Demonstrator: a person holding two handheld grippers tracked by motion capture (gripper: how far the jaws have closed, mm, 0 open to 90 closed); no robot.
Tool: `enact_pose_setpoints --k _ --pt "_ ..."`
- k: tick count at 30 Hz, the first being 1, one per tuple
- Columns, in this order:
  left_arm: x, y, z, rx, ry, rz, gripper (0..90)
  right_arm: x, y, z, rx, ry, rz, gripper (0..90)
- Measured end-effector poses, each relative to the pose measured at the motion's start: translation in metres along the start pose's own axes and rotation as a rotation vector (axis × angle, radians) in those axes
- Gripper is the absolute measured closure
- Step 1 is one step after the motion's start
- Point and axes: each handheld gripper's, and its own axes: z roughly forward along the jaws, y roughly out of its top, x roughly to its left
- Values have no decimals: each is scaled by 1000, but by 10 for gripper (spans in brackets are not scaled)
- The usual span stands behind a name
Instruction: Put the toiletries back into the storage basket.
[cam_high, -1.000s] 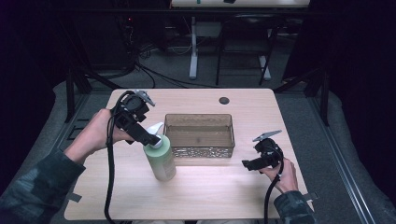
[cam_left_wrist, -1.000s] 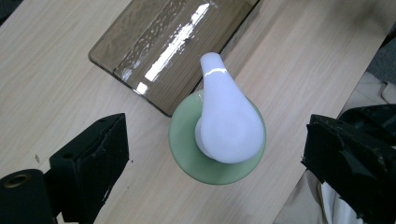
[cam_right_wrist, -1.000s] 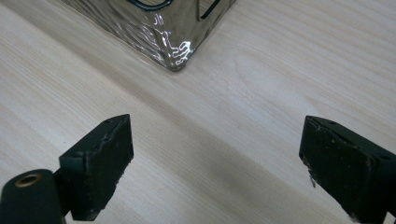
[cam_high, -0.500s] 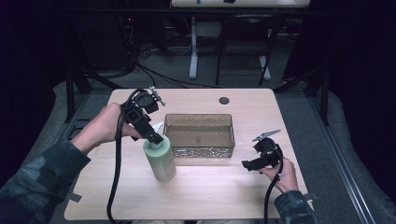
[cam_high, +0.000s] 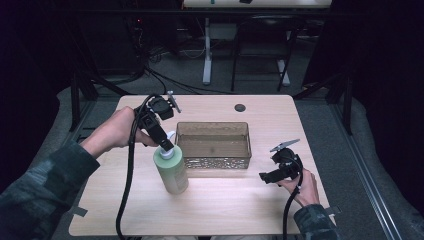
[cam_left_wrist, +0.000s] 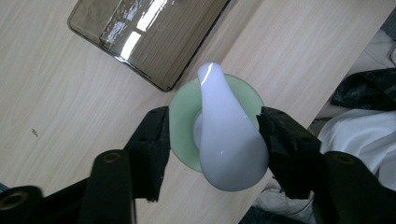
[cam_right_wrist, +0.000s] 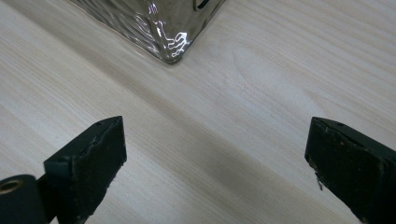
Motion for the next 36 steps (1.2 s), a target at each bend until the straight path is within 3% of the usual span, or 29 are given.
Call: enact_pose_setpoints --k 10,14,26,36 --pt "-4 4 4 53 3 23 545 1 0 0 9 -3 -8 56" --pt "-6 3 5 55 0 29 621 1 0 0 12 -8 -18 57" --pt "-6 2 1 78 1 79 628 1 0 1 19 -13 -26 59" --pt "-6 6 -19 87 18 101 628 2 0 2 21 -9 -25 57"
